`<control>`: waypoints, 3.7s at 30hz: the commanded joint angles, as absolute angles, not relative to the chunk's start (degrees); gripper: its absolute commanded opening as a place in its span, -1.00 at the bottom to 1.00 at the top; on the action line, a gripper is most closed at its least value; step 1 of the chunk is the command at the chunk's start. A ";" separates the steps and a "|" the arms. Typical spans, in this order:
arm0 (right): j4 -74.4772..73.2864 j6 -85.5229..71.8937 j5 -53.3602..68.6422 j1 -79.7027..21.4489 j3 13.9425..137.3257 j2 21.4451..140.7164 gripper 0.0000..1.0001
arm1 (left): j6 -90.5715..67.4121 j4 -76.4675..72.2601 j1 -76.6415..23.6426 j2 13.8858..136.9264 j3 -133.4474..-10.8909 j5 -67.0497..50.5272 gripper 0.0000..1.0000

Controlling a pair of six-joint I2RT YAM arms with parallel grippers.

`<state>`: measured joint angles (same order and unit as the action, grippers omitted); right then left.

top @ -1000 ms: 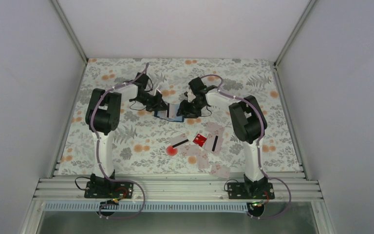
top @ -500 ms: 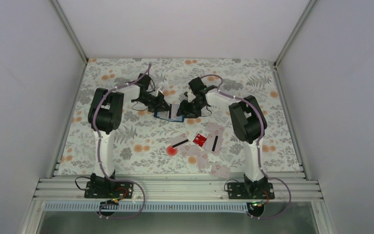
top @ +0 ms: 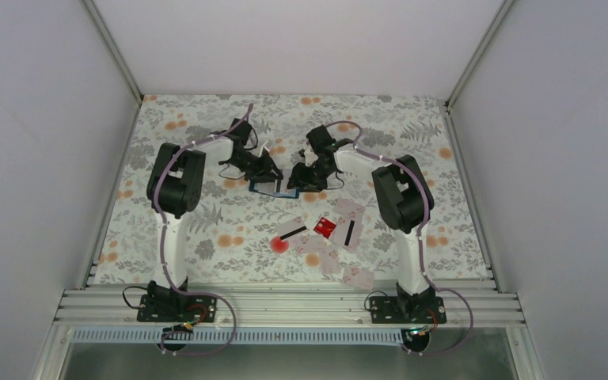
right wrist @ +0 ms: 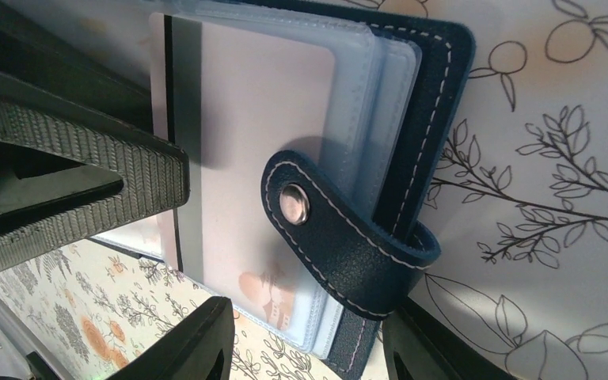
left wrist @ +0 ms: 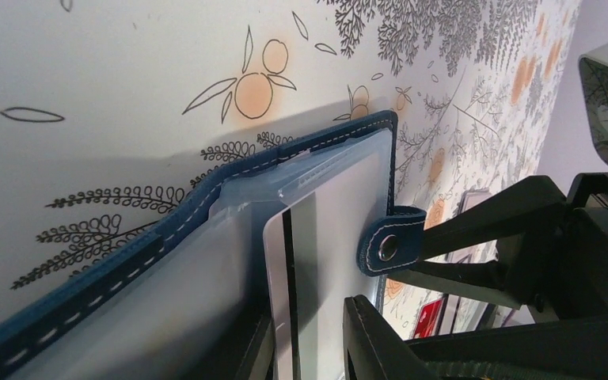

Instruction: Put the credit cards into the card holder

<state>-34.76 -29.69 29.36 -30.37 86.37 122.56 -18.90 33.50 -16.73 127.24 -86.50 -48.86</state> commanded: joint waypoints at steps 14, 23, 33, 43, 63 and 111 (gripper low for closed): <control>-34.07 -27.32 29.44 -31.73 86.09 124.20 -0.03 | -21.68 37.73 -21.86 130.23 -91.40 -42.69 -0.52; -34.14 -25.89 30.04 -31.62 86.75 123.52 -0.03 | -23.17 36.85 -23.90 129.71 -91.12 -41.53 -0.91; -35.17 -25.09 27.60 -30.82 84.31 120.21 0.02 | -22.31 35.50 -23.20 126.83 -87.04 -41.86 -0.95; -36.26 -23.82 30.21 -26.22 79.97 110.87 0.26 | -21.64 32.65 -20.35 124.31 -84.19 -51.20 -0.95; -26.30 -27.05 54.40 -25.14 72.90 107.62 0.39 | -26.78 25.05 -19.07 120.51 -83.07 -66.28 -0.95; -13.78 -37.67 57.34 -22.06 74.75 107.12 -0.69 | -27.84 27.07 -17.92 118.01 -88.17 -71.64 -0.95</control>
<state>-22.31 -35.35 53.43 -21.82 75.53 108.31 -27.68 26.61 -16.82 119.90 -87.53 -69.67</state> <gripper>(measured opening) 0.180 0.027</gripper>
